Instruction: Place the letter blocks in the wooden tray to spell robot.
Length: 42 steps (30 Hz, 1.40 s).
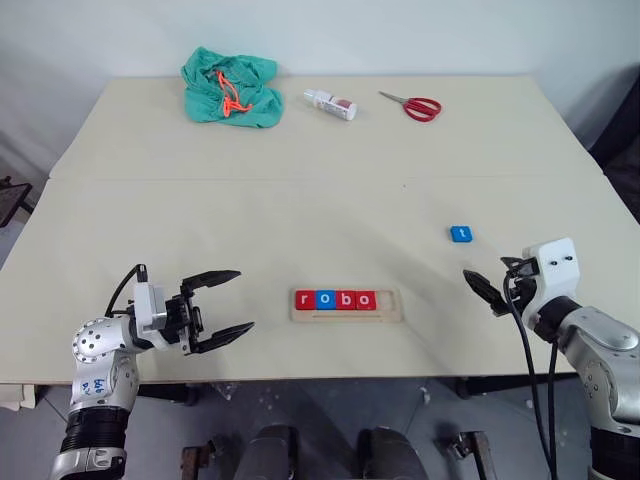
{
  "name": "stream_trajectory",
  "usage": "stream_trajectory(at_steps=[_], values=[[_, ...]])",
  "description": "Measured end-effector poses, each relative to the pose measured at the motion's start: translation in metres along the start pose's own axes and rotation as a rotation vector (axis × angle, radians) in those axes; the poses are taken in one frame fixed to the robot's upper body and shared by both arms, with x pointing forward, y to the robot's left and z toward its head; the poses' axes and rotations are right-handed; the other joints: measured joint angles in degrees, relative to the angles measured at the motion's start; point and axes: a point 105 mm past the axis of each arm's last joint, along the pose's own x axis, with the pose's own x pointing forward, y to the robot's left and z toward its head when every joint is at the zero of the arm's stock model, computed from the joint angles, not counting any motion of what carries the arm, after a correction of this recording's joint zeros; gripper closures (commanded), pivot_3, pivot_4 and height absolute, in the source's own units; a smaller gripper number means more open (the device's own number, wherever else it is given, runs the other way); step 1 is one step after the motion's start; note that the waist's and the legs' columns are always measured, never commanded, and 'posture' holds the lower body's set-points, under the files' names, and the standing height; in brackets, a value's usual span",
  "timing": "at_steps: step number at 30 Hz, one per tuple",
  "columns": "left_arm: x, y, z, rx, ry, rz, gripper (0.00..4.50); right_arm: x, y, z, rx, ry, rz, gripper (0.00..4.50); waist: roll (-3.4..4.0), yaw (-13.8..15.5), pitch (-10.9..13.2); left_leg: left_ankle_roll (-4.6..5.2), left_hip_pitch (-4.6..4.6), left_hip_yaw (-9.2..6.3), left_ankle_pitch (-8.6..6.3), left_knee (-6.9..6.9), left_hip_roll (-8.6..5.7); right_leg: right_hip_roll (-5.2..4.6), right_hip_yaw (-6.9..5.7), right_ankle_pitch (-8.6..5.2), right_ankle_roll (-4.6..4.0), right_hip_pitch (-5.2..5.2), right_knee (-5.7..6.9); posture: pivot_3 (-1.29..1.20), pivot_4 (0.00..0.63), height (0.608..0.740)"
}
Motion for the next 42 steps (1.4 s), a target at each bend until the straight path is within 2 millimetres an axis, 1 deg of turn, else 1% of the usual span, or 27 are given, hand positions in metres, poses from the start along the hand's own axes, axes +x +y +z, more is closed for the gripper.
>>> stream_trajectory(at_steps=[7,11,14,15,20,22,24,27,34,35,42], values=[[0.003,0.001,0.001,0.004,-0.004,-0.011,0.00,0.016,-0.002,0.011,0.037,-0.044,-0.036,0.01,0.01,-0.10,0.00,0.00,0.00,0.01,0.00,-0.03,0.00,0.00,0.01,0.00,0.00,-0.03,0.00,0.00,0.150,0.740],[0.001,-0.002,-0.001,-0.011,0.002,-0.012,0.00,0.046,-0.004,0.010,0.109,-0.038,-0.072,0.01,0.01,-0.22,0.00,0.00,0.01,0.04,0.00,-0.01,-0.01,-0.01,0.03,0.00,0.00,-0.04,0.03,0.00,0.150,0.740],[-0.001,-0.005,-0.002,-0.023,0.009,-0.010,0.00,0.059,-0.006,0.010,0.110,-0.036,-0.080,0.01,0.01,-0.07,0.00,0.00,0.00,-0.04,0.00,-0.03,-0.01,-0.02,0.00,0.00,0.00,-0.13,0.21,0.00,0.150,0.740],[-0.002,-0.005,-0.002,-0.028,0.012,-0.010,0.00,0.067,-0.008,0.011,0.108,-0.038,-0.082,0.01,0.01,-0.22,0.00,0.00,0.00,-0.02,0.00,-0.03,-0.03,-0.05,0.01,0.00,0.00,-0.16,0.26,0.00,0.150,0.740],[-0.008,-0.007,0.001,-0.016,0.029,-0.005,0.00,0.086,-0.011,0.008,0.096,-0.032,-0.097,0.01,0.01,-0.47,0.00,0.00,0.01,-0.01,0.00,-0.04,-0.02,-0.05,0.00,0.00,0.00,-0.18,0.33,0.00,0.150,0.740],[-0.011,-0.007,0.002,-0.013,0.039,0.004,0.00,0.093,-0.012,0.005,0.085,-0.020,-0.104,0.01,0.01,-0.54,0.00,0.00,0.01,-0.02,0.00,-0.03,-0.01,-0.05,-0.01,0.00,0.00,-0.18,0.35,0.00,0.150,0.740],[-0.012,-0.008,0.002,-0.012,0.041,0.007,0.00,0.096,-0.012,0.006,0.071,-0.025,-0.104,0.01,0.01,-0.63,0.00,0.00,0.02,-0.04,0.00,-0.03,-0.01,-0.05,-0.01,0.00,0.00,-0.17,0.36,0.00,0.150,0.740],[-0.013,-0.010,0.003,-0.010,0.044,0.011,0.00,0.099,-0.012,0.006,0.070,-0.032,-0.106,0.55,0.01,-0.73,0.00,0.00,0.02,-0.06,0.00,-0.03,-0.01,-0.05,-0.01,0.00,0.00,-0.16,0.38,0.00,0.150,0.740],[-0.013,-0.010,0.003,-0.015,0.045,0.018,0.00,0.100,-0.002,0.005,0.084,-0.051,-0.088,2.96,0.02,-0.62,0.00,0.00,0.02,-0.09,0.00,0.00,-0.01,-0.05,-0.01,0.00,0.00,-0.14,0.39,0.00,0.150,0.740],[-0.013,-0.010,0.003,-0.015,0.045,0.018,0.00,0.099,-0.002,0.005,0.083,-0.052,-0.090,3.03,0.02,-0.57,0.00,0.00,0.02,-0.10,0.00,0.00,-0.01,-0.05,-0.01,0.00,0.00,-0.14,0.39,0.00,0.150,0.740],[-0.011,-0.008,0.004,-0.008,0.038,0.009,0.00,0.083,0.006,0.000,0.094,-0.042,-0.089,3.02,0.02,-0.50,0.00,0.00,0.02,-0.07,0.00,-0.02,-0.01,-0.05,0.00,0.00,0.00,-0.16,0.38,0.00,0.150,0.740]])
